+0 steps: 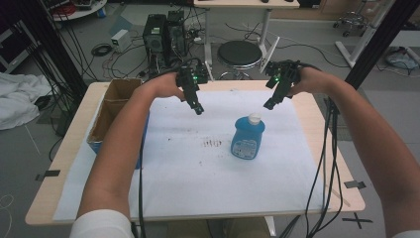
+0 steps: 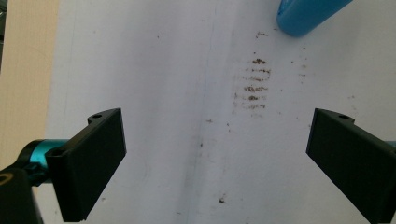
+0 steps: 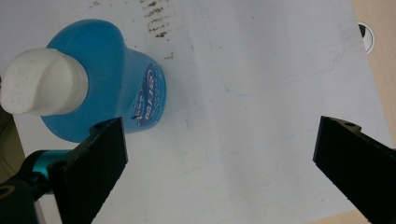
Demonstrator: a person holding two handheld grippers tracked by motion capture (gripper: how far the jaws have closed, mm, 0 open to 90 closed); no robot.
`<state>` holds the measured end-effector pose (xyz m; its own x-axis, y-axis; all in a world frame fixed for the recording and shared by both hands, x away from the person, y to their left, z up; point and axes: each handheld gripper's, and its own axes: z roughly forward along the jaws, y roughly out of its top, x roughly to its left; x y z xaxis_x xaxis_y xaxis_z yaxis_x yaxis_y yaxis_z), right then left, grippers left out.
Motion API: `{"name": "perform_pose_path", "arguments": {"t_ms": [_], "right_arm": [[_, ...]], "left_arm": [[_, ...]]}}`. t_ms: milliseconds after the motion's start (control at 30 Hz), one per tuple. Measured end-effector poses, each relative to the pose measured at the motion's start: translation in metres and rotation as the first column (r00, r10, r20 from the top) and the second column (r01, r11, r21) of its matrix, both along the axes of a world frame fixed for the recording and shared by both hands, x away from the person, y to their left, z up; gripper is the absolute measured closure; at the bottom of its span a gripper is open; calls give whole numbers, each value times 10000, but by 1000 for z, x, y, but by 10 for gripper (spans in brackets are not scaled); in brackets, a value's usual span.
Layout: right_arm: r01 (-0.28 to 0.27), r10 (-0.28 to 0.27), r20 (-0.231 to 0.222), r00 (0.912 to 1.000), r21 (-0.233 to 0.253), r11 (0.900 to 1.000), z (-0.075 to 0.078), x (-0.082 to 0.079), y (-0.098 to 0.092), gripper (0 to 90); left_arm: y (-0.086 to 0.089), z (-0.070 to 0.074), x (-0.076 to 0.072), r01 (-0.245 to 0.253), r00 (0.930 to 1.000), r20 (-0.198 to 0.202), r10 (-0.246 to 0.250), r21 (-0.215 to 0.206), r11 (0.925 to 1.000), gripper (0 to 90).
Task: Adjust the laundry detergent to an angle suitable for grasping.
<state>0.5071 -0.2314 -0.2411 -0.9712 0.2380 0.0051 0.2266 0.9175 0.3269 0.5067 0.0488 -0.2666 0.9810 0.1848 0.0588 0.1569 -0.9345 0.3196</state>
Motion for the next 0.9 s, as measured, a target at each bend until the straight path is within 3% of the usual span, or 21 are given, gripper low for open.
{"name": "perform_pose_path", "arguments": {"t_ms": [900], "right_arm": [[145, -146, 117, 9998, 82, 9999, 7, -4, -15, 19]], "left_arm": [[0, 1, -3, -71, 9998, 166, 69, 82, 9999, 47]]}}
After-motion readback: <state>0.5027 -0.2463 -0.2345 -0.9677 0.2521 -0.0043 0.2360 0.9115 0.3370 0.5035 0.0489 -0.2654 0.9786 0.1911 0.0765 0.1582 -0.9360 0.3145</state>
